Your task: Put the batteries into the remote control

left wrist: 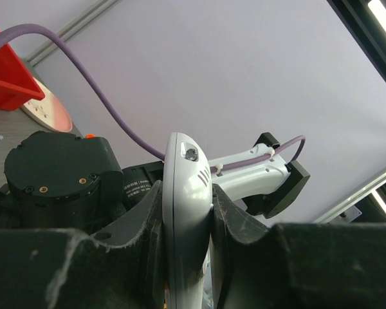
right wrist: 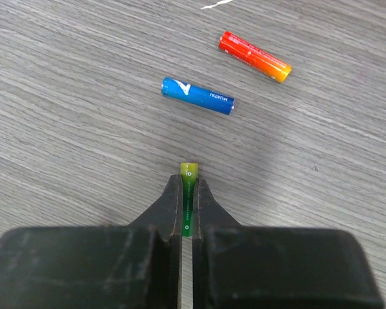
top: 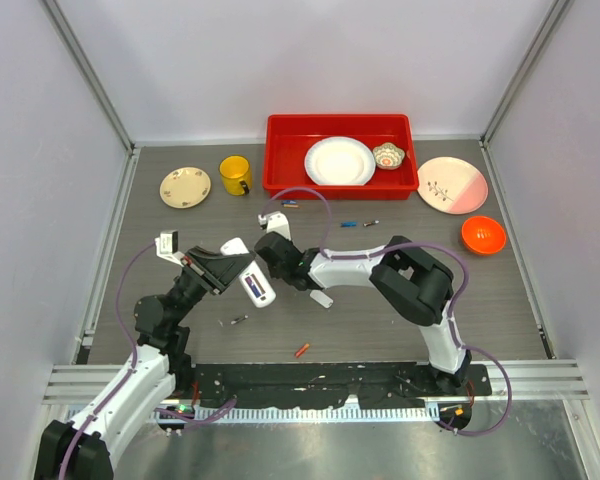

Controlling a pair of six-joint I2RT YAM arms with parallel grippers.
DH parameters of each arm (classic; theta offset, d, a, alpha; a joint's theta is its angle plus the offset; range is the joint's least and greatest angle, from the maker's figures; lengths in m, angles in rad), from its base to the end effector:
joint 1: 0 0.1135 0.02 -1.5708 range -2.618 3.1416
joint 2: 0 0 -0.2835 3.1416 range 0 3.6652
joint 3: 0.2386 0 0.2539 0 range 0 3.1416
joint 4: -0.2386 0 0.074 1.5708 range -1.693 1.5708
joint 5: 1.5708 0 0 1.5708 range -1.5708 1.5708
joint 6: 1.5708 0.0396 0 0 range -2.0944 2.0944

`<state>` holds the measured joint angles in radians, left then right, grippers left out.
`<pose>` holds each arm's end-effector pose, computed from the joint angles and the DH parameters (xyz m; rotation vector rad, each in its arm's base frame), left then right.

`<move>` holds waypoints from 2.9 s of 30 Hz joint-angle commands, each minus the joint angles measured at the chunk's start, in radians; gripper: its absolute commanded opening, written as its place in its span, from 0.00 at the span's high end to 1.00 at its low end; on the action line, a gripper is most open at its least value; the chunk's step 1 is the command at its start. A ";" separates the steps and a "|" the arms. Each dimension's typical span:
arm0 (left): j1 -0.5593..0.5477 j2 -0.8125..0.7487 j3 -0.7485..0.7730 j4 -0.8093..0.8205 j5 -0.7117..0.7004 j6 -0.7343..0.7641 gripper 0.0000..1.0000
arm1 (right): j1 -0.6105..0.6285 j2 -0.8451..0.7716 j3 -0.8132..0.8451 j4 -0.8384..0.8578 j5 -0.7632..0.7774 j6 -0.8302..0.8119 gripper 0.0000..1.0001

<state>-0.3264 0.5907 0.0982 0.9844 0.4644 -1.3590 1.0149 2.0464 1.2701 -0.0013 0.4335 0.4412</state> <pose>0.1144 -0.0574 0.2593 -0.1842 1.3057 -1.7221 0.2496 0.3703 0.1584 -0.4404 2.2311 0.2588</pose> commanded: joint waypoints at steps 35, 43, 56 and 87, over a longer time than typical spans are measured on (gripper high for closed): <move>-0.066 0.285 0.038 0.209 0.122 -0.008 1.00 | -0.151 -0.730 -0.551 0.083 -0.140 -0.886 0.99; -0.074 0.241 0.034 0.209 0.111 -0.011 1.00 | -0.334 -0.583 -0.502 0.014 -0.522 -1.242 0.99; -0.076 0.219 0.003 0.194 0.071 0.008 1.00 | -0.457 -0.442 -0.368 -0.115 -0.722 -1.265 0.99; -0.077 0.159 -0.015 0.148 0.059 0.026 1.00 | -0.458 -0.511 -0.381 0.073 -0.552 -0.938 0.14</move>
<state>-0.3992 0.7685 0.0845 1.1046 0.5419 -1.3529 0.5606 1.6260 0.8486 -0.0738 -0.1833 -0.6731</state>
